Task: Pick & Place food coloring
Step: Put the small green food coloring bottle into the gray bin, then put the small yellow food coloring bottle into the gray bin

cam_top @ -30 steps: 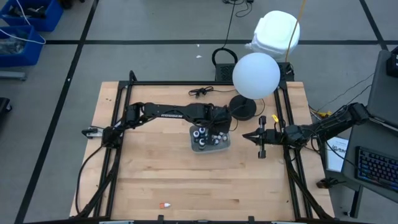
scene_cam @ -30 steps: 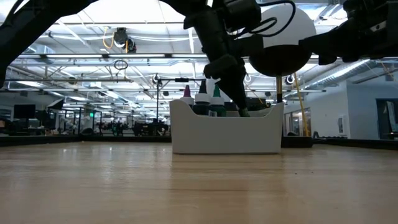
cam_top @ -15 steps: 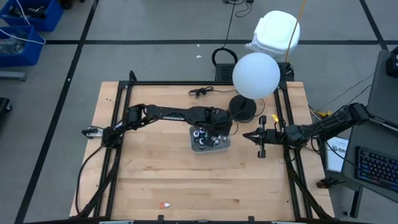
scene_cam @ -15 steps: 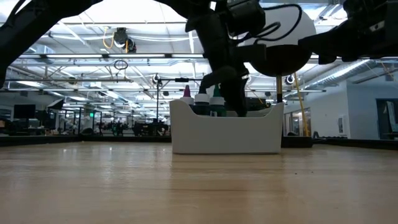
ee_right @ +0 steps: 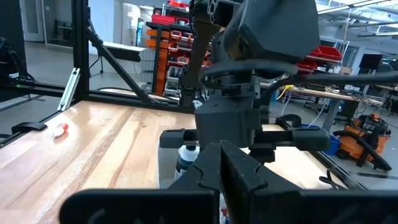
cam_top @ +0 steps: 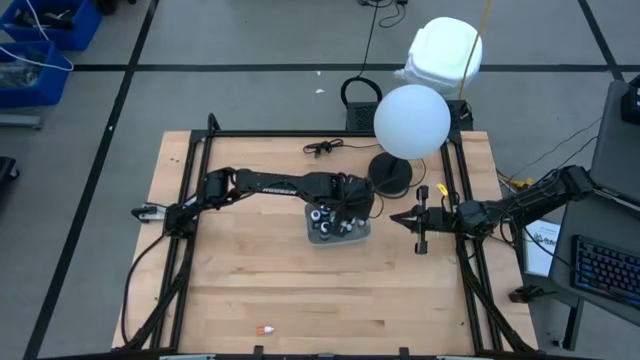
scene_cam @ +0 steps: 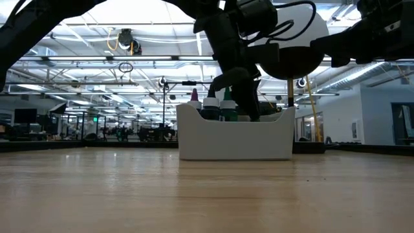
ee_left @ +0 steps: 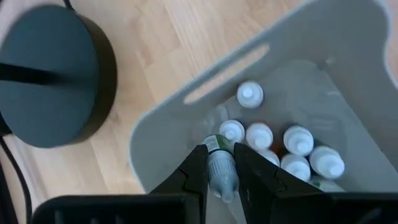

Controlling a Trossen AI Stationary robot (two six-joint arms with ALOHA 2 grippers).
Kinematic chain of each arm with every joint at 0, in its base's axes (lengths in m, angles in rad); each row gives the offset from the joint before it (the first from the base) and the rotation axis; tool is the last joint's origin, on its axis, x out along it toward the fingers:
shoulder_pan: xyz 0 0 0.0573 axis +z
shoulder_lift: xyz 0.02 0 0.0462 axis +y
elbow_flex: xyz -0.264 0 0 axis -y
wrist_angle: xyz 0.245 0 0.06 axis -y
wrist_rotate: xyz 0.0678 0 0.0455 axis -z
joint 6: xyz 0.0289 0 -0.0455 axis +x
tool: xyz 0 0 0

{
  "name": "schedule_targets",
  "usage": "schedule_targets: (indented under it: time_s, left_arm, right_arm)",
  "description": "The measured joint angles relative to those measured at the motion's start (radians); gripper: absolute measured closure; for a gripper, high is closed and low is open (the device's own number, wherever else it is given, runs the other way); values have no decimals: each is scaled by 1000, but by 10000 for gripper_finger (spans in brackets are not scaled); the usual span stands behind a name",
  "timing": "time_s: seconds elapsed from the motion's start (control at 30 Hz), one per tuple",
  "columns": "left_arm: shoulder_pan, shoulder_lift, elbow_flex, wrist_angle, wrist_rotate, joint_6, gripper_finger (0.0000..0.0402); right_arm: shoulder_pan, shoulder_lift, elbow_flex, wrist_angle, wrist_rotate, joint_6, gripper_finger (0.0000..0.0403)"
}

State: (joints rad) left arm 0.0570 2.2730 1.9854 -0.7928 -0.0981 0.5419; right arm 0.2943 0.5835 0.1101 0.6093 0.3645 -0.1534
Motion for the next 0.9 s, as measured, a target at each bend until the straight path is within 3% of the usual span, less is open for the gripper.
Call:
schedule_targets:
  time_s: [0.9]
  left_arm:
    - [1, 0, 0, -5, -30, -13, 294]
  right_arm:
    - [0, 0, 0, -12, 0, 3, 403]
